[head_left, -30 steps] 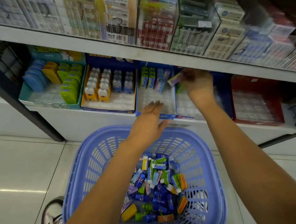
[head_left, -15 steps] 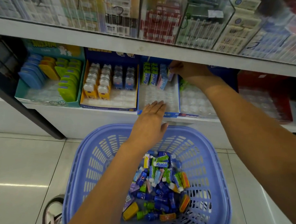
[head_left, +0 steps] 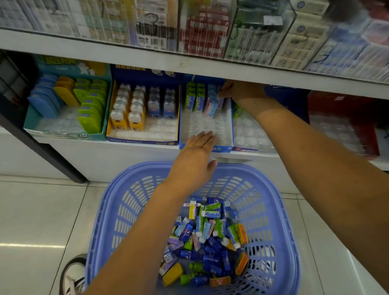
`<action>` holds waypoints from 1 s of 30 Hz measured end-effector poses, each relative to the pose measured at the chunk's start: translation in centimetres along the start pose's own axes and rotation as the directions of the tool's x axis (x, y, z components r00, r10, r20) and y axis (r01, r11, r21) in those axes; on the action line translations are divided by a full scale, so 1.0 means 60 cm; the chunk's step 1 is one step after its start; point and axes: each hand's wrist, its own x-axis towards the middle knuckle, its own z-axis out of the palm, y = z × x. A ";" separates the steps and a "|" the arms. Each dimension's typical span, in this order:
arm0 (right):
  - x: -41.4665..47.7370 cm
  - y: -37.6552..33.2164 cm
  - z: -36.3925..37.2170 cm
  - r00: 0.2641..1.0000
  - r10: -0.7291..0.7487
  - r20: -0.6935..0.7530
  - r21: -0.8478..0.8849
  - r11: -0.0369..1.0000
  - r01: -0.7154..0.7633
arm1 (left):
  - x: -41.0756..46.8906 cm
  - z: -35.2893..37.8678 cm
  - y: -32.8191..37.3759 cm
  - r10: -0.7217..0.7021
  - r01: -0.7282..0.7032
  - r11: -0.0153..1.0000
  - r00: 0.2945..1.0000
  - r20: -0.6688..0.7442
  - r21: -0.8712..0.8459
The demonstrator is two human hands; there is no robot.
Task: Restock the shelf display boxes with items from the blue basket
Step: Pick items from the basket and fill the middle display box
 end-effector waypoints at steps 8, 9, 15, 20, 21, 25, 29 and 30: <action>-0.188 0.004 0.043 0.991 -0.010 -0.136 0.065 0.998 0.019 | -0.099 0.095 -0.025 -0.197 0.188 0.947 0.980 -0.008 -0.260; -0.221 0.016 0.071 1.000 0.026 -0.010 0.096 0.995 -0.025 | -0.109 0.121 -0.037 -0.223 0.252 0.945 0.963 0.149 -0.210; -0.306 0.120 0.285 0.825 0.351 0.443 -0.251 0.932 -0.261 | -0.171 0.232 -0.075 -0.267 0.365 0.930 0.743 0.614 -0.037; -0.314 0.185 0.387 0.768 0.521 0.372 -0.306 0.850 -0.428 | -0.204 0.274 -0.092 -0.251 0.314 0.948 0.634 0.731 0.053; -0.319 0.192 0.403 0.772 0.522 0.363 -0.324 0.847 -0.421 | -0.202 0.276 -0.092 -0.262 0.337 0.941 0.645 0.718 0.040; -0.325 0.209 0.425 0.754 0.576 0.316 -0.255 0.817 -0.518 | -0.198 0.280 -0.096 -0.301 0.424 0.905 0.695 0.653 -0.033; -0.307 0.222 0.384 0.644 0.630 0.435 0.132 0.663 -0.737 | -0.181 0.273 -0.092 -0.416 0.590 0.780 0.738 0.532 -0.209; -0.308 0.216 0.372 0.657 0.575 0.487 0.248 0.630 -0.736 | -0.173 0.271 -0.086 -0.431 0.638 0.701 0.734 0.525 -0.318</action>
